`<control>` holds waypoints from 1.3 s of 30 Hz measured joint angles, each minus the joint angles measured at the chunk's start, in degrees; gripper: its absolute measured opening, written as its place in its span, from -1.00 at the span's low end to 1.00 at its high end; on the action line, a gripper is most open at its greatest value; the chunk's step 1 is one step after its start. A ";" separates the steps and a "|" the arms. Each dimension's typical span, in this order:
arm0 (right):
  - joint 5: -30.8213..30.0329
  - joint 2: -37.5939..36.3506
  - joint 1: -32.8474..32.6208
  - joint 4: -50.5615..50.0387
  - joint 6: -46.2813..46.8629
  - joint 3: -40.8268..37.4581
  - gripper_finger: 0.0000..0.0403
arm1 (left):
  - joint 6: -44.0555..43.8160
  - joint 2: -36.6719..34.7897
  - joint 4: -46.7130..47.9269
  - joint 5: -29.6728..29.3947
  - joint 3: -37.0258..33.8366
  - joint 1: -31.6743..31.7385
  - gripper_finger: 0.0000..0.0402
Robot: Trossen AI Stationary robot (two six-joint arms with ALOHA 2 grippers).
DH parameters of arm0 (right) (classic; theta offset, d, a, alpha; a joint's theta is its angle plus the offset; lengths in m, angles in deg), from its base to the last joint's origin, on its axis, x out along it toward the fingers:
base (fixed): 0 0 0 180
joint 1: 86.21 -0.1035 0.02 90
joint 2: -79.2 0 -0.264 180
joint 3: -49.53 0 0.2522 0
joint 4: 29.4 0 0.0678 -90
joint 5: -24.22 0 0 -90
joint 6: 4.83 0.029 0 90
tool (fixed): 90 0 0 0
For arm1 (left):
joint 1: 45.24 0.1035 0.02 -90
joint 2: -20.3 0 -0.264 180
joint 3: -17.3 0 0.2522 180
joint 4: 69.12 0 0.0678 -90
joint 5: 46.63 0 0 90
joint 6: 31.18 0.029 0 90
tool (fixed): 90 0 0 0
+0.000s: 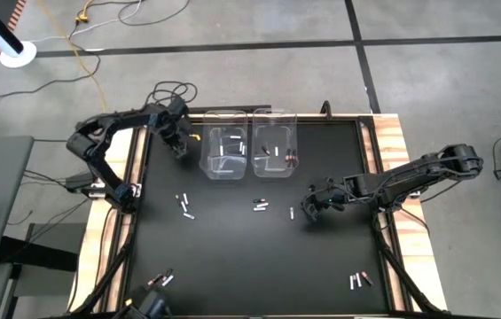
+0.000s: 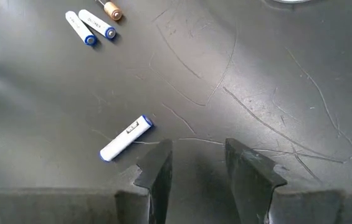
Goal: Sort batteries
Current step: Put the white battery into the left transparent bin
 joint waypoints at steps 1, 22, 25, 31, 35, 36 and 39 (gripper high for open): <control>0.00 -0.01 0.00 0.00 -0.02 0.00 -0.19 | 0.41 0.34 -0.06 -0.01 0.00 0.03 0.07; 0.00 -0.01 0.00 -0.26 -0.19 0.00 -0.19 | 5.07 3.96 0.08 -1.31 0.14 -0.06 -0.09; 0.00 -0.01 0.00 -0.26 -0.19 0.00 -0.19 | 5.09 3.96 -0.10 -1.91 0.11 -0.10 -0.23; -0.02 0.00 0.00 -0.28 -0.19 0.00 -0.19 | 6.55 4.00 -0.33 -2.62 0.63 -0.13 -0.48; -0.02 -0.01 0.00 -0.26 -0.17 0.00 -0.19 | 6.57 4.16 0.48 -3.52 1.78 -0.09 -0.65; -0.02 -0.01 0.00 -0.26 -0.17 0.00 -0.19 | 6.53 4.16 0.61 -3.77 1.95 -0.09 -0.69; -0.02 0.00 0.00 -0.24 -0.17 0.02 -0.19 | 6.58 4.26 1.24 -3.96 2.44 -0.07 -0.81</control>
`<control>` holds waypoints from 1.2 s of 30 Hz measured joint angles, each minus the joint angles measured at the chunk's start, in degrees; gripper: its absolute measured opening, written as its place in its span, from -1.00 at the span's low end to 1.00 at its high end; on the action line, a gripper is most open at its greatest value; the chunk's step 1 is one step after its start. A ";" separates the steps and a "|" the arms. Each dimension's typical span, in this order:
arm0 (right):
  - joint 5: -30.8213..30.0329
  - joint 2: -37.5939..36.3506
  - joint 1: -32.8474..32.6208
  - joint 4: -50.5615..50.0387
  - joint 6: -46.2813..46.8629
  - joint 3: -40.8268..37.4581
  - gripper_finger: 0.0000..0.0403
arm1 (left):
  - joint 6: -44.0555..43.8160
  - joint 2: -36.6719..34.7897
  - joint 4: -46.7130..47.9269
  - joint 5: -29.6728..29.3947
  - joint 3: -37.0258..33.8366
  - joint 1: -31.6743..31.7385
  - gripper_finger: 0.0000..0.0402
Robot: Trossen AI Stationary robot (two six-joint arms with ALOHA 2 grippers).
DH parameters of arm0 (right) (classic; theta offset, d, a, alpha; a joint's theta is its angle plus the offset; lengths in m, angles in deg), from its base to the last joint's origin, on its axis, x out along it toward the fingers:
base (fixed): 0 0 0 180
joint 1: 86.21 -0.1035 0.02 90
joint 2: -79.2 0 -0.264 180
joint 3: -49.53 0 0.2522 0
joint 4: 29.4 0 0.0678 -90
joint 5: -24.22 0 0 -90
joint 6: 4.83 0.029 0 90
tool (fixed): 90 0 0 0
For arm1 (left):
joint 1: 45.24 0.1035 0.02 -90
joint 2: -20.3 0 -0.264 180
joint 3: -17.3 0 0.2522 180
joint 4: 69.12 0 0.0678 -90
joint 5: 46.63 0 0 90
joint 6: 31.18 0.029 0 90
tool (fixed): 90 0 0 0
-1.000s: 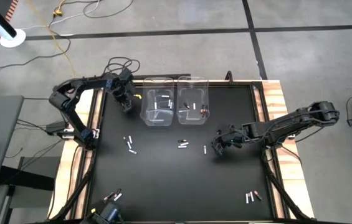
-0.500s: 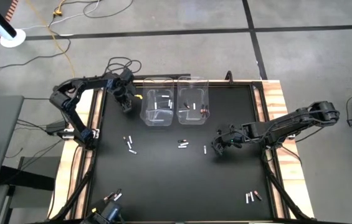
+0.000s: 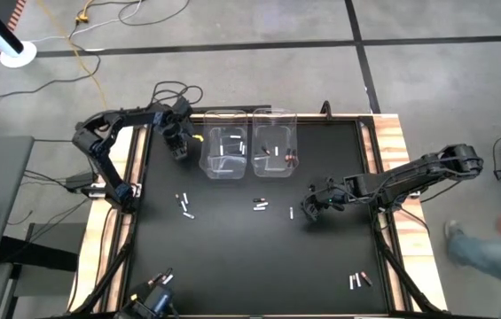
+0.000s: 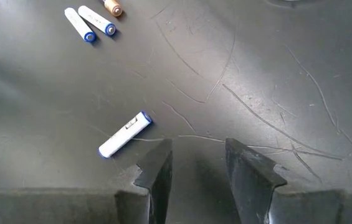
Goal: Sort batteries
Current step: Put the white battery into the left transparent bin
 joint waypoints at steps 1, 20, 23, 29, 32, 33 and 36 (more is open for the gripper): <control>0.00 0.01 0.00 -0.02 0.02 0.00 -0.19 | -0.06 0.00 0.27 -0.01 0.17 0.02 -0.84; -0.02 0.00 0.00 0.11 -0.48 0.00 -0.19 | -7.38 0.08 14.46 -0.13 6.27 0.15 -0.86; 0.00 0.02 0.00 0.11 -0.48 0.00 -0.19 | -7.74 -0.54 17.06 0.09 8.18 0.15 -0.86; 0.00 0.02 0.00 0.13 -0.48 0.00 -0.19 | -8.37 -4.97 18.81 0.50 11.66 0.12 -0.86; 0.00 0.02 0.00 0.15 -0.48 0.00 -0.19 | -9.16 -7.75 19.08 0.89 13.80 -0.12 -0.86; 0.00 0.02 0.00 0.15 -0.48 0.00 -0.19 | -9.48 -8.59 19.09 1.08 14.75 -0.42 -0.86; 0.00 0.00 0.00 0.17 -0.48 0.00 -0.19 | -10.99 -10.31 19.04 2.61 17.83 -1.55 -0.86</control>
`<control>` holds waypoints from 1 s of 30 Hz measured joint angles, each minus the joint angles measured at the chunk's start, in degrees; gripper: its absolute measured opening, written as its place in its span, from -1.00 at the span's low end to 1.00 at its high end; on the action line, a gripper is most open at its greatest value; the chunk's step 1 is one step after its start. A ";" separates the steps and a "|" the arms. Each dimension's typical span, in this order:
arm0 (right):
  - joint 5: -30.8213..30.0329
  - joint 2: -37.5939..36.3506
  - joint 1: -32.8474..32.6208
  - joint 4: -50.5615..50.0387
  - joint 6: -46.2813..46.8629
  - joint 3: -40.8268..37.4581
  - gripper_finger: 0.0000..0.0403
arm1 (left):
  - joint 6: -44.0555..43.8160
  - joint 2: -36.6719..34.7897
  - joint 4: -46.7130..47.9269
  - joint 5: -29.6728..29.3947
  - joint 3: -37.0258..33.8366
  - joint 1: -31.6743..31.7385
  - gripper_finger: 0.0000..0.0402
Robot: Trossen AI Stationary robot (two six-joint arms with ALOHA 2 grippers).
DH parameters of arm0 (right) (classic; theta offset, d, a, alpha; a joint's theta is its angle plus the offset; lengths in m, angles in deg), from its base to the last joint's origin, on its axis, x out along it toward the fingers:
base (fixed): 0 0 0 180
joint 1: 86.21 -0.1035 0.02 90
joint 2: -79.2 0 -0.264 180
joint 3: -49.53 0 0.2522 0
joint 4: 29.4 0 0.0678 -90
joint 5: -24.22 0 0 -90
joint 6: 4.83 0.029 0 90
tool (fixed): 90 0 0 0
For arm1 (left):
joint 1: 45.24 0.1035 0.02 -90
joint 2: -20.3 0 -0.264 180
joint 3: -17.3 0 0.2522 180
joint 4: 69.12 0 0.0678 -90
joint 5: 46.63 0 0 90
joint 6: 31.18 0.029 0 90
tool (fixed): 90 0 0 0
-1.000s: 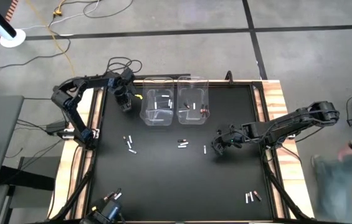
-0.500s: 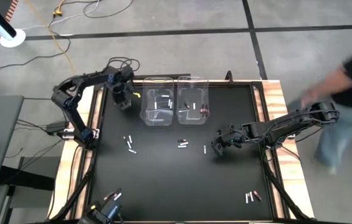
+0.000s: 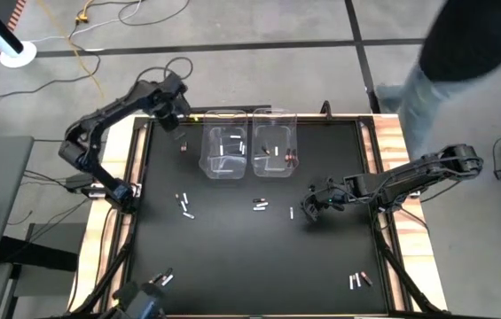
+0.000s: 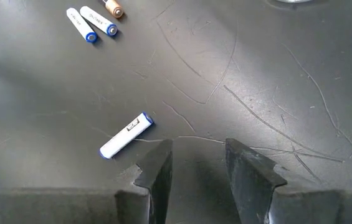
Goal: Sort batteries
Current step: Put the white battery into the left transparent bin
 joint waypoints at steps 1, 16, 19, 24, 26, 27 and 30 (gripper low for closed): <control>0.00 0.01 0.00 0.02 -0.02 0.00 -0.19 | -0.51 -0.18 0.08 0.05 1.33 -0.65 -0.86; 0.00 0.00 0.00 0.02 -0.22 0.00 -0.19 | 2.49 14.24 -3.28 -0.10 25.62 -16.52 -0.86; 0.00 0.02 0.00 0.02 -0.20 0.00 -0.19 | 2.75 19.15 -2.96 -0.02 28.40 -17.72 -0.86; 0.00 0.02 0.00 0.02 -0.15 0.00 -0.19 | -2.38 24.80 -1.86 6.10 27.30 -18.76 -0.86; 0.00 0.01 0.00 0.04 0.02 0.00 -0.19 | -4.33 26.35 -1.41 6.97 25.76 -19.26 -0.86; 0.00 0.02 0.00 0.02 0.04 0.00 -0.19 | -5.11 26.95 -1.73 7.02 24.88 -19.56 -0.86; 0.00 0.01 0.00 0.02 0.04 0.00 -0.19 | -7.52 27.23 -4.95 7.21 20.69 -20.36 -0.86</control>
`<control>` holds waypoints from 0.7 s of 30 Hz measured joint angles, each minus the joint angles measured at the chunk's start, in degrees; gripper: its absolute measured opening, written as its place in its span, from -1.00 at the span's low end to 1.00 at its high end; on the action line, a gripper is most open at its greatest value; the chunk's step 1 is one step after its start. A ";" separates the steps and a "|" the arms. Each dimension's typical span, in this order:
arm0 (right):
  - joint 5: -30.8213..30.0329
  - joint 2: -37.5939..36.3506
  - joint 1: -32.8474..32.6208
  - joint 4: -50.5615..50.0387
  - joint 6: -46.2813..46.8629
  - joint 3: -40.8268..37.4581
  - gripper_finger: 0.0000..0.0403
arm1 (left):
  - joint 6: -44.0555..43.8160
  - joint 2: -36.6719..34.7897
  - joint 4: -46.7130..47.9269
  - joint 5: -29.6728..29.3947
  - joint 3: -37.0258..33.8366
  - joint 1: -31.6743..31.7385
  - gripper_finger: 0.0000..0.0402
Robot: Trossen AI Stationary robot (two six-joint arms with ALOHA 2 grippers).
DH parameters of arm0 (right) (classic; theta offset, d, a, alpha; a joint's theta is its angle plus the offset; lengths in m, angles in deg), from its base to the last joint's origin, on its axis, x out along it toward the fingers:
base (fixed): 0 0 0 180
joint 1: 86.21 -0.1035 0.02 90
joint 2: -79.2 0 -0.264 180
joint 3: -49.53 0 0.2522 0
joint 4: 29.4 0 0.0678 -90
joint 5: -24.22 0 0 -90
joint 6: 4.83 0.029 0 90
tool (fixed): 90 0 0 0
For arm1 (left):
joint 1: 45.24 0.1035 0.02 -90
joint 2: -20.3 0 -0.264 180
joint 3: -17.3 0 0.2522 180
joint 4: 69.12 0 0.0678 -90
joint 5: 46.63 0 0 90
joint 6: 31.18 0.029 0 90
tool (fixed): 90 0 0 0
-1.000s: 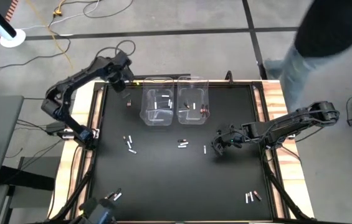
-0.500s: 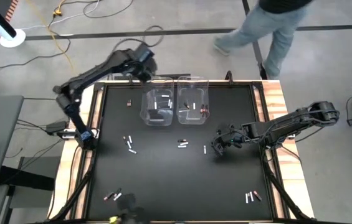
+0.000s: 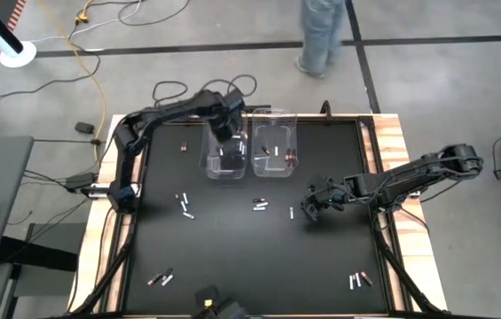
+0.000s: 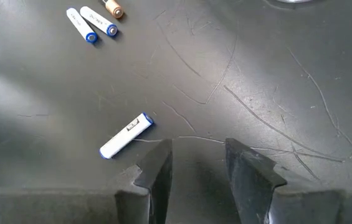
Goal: Sort batteries
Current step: Put the white battery into the left transparent bin
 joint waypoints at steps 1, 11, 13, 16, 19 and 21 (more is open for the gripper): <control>0.00 0.01 -0.01 0.00 0.00 0.00 -0.19 | -0.86 -0.11 -1.84 0.06 -1.70 -0.38 -0.86; 0.00 0.01 -0.02 -0.07 -0.04 0.00 -0.19 | -4.07 -0.31 -8.56 0.25 -10.77 -1.96 -0.77; 0.00 0.01 -0.02 -0.07 -0.04 0.00 -0.19 | -4.10 -0.31 -8.53 0.30 -11.23 -2.08 -0.74; 0.00 0.00 -0.02 -0.09 -0.07 0.00 -0.19 | -5.55 -0.29 -9.29 0.48 -11.23 -2.10 -0.68; 0.00 0.00 -0.02 -0.07 -0.07 0.00 -0.19 | -6.44 -0.27 -10.24 0.48 -11.23 -2.07 -0.60; 0.00 0.00 -0.02 -0.07 -0.07 0.00 -0.19 | -6.47 -0.27 -10.45 0.49 -11.23 -2.05 -0.53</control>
